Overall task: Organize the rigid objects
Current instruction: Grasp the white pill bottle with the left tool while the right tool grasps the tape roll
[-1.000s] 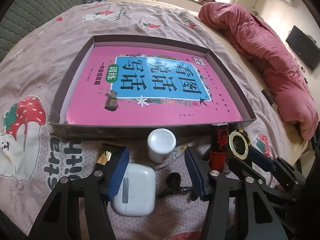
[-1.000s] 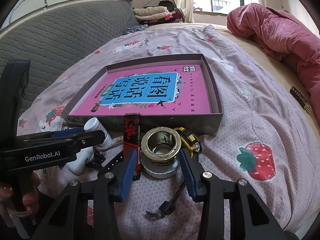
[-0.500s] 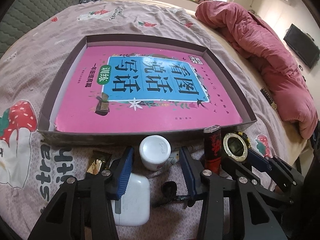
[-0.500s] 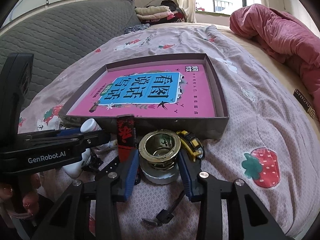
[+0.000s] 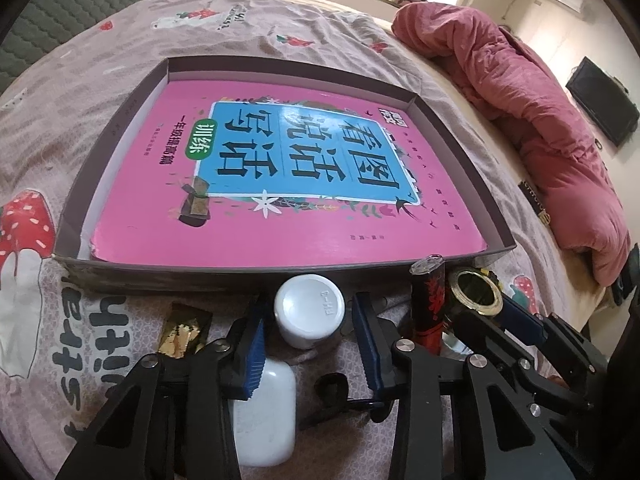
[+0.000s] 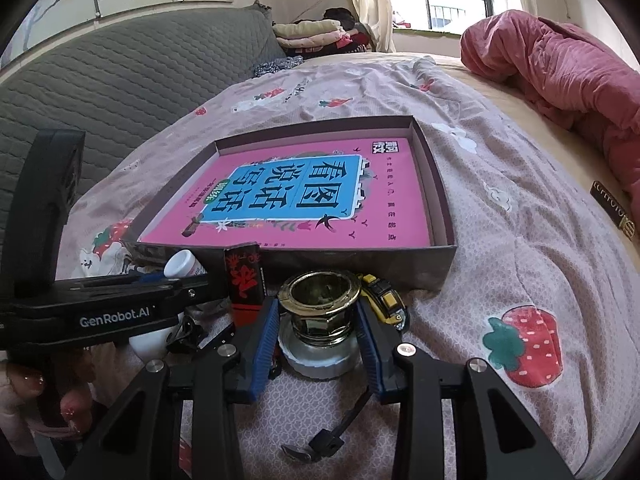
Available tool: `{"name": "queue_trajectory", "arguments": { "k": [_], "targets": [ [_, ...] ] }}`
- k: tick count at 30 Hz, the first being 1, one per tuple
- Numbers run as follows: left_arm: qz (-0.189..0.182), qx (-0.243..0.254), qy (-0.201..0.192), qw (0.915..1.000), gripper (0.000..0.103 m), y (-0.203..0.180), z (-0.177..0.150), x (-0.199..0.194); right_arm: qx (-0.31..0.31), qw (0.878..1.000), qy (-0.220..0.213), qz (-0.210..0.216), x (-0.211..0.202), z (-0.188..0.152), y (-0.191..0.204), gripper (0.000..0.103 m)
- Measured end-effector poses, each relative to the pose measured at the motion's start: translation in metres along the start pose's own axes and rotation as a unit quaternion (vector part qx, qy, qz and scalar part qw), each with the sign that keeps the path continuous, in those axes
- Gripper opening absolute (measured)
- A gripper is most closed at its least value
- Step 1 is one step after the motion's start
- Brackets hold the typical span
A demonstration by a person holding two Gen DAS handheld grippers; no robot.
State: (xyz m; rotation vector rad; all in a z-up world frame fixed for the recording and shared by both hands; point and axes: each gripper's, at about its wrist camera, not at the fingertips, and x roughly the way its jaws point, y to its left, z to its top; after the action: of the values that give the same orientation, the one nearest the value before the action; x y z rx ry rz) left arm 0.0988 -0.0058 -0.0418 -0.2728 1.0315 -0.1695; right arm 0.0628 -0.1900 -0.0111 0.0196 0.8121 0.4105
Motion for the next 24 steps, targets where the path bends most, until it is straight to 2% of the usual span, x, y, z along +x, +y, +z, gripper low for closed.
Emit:
{"name": "queue_trajectory", "arguments": {
  "k": [5, 11, 24],
  "targets": [
    [0.001, 0.002, -0.002, 1.0000, 0.028, -0.001, -0.001, 0.002, -0.001, 1.000, -0.004, -0.002, -0.002, 0.000, 0.000, 0.038],
    [-0.008, -0.002, -0.009, 0.9999, 0.028, 0.002, -0.002, -0.002, -0.003, 1.000, -0.010, -0.004, -0.007, -0.001, -0.001, 0.038],
    [-0.020, 0.022, -0.044, 0.9986, 0.028, -0.004, -0.006, -0.033, -0.013, 1.000, -0.028, -0.003, -0.019, 0.002, 0.006, 0.038]
  ]
}}
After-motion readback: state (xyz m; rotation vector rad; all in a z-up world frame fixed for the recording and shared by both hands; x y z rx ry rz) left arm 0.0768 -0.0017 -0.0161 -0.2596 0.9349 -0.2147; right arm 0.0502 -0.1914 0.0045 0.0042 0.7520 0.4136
